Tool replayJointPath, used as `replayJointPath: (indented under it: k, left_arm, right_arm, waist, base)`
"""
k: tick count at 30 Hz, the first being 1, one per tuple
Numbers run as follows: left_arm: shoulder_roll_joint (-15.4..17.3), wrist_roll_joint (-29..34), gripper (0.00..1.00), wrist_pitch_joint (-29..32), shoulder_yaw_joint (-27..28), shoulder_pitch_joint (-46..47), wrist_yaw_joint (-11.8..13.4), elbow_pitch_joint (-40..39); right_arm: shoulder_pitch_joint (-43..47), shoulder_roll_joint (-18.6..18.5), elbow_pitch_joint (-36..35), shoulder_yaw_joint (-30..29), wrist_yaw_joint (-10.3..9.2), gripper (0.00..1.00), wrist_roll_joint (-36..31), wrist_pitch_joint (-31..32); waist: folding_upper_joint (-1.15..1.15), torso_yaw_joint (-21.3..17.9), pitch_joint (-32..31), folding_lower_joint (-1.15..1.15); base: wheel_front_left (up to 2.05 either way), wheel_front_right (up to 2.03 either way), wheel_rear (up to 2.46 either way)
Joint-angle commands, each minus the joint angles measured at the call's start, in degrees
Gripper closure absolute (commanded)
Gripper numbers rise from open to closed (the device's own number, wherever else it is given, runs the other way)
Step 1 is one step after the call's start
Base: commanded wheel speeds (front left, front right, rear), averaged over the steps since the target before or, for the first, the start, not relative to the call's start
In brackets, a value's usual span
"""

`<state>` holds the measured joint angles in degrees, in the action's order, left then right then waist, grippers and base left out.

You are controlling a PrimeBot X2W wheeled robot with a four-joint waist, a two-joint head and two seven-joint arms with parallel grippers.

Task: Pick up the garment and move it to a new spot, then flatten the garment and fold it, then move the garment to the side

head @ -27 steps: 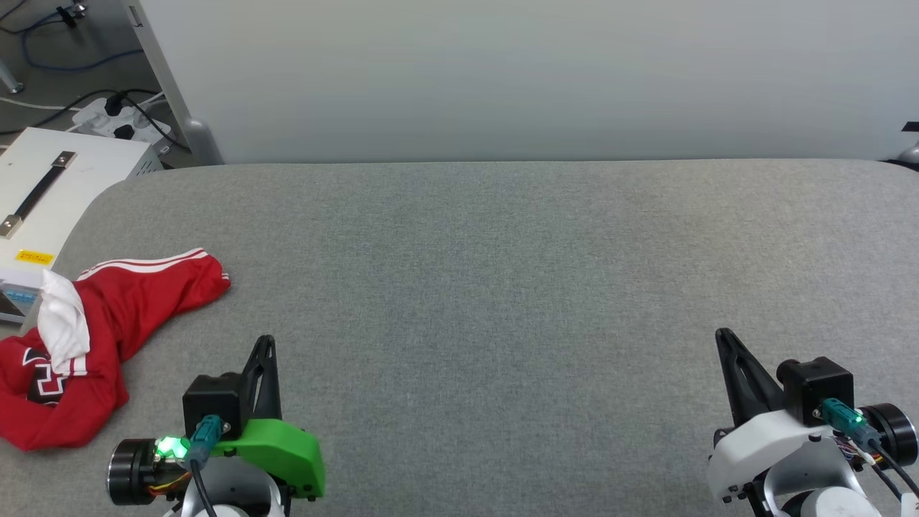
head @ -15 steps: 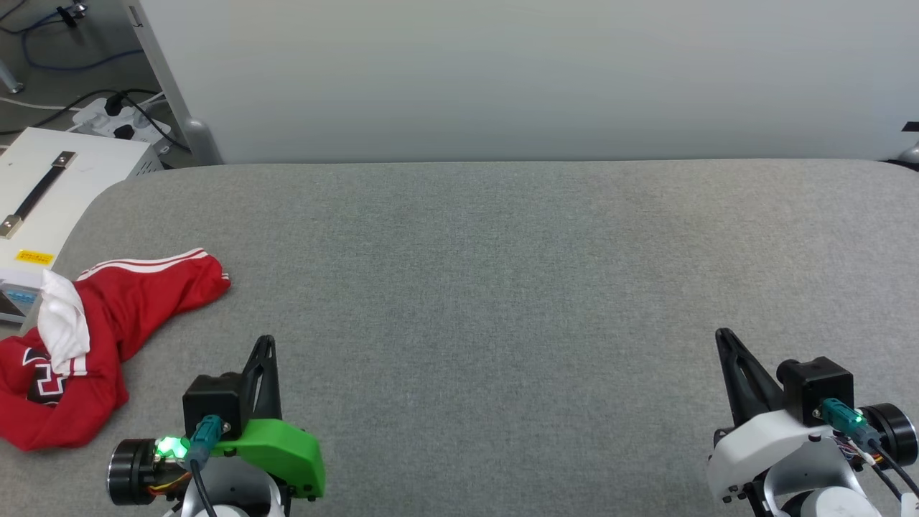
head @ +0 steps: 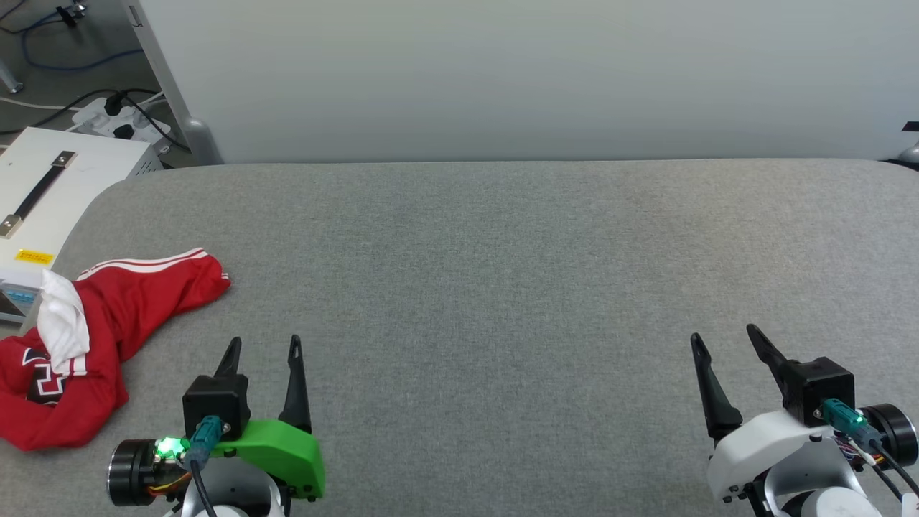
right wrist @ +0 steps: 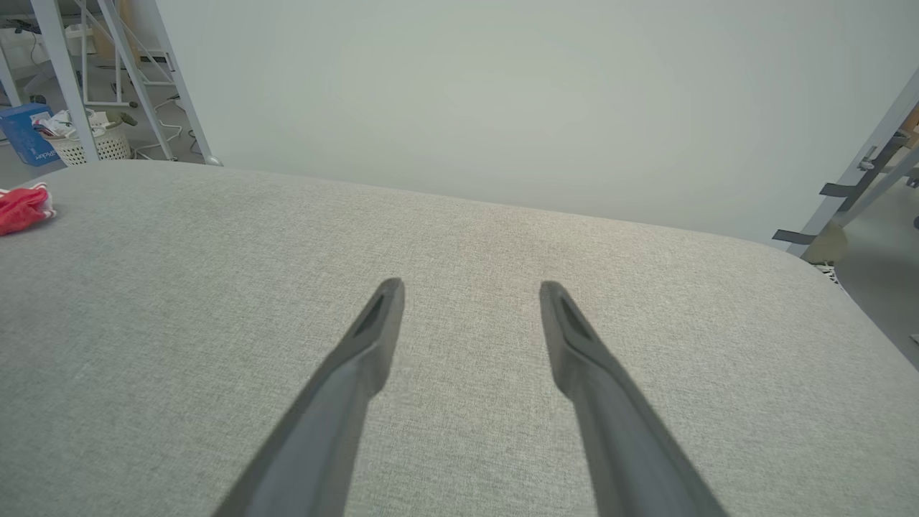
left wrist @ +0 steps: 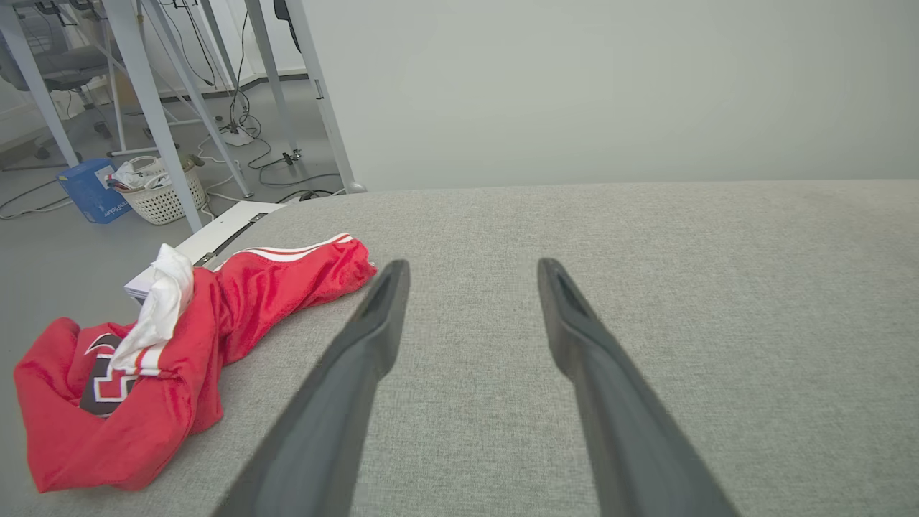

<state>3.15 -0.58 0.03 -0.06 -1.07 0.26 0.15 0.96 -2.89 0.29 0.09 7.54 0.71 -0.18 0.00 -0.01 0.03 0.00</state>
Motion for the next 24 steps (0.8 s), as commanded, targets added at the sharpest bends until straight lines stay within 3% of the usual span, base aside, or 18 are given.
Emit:
replayJointPath:
  k: [1, 24]
  left_arm:
    - [-0.01, -0.30, 0.00, -0.44, -0.02, 0.08, 0.29, -0.02]
    - [-0.06, -1.82, 0.00, -3.18, -0.28, 0.22, 1.60, -0.35]
  right_arm:
    - [-0.05, 0.00, 0.03, -0.34, 0.00, 0.00, 0.33, -0.42]
    - [0.04, 0.00, -1.24, -2.69, -0.01, 0.00, 4.42, -3.11]
  waist:
    - [0.00, 0.00, 0.02, 0.00]
    - [0.00, 0.03, 0.00, 0.00]
  base:
    - [0.00, 0.00, 0.00]
    - [0.00, 0.00, 0.00]
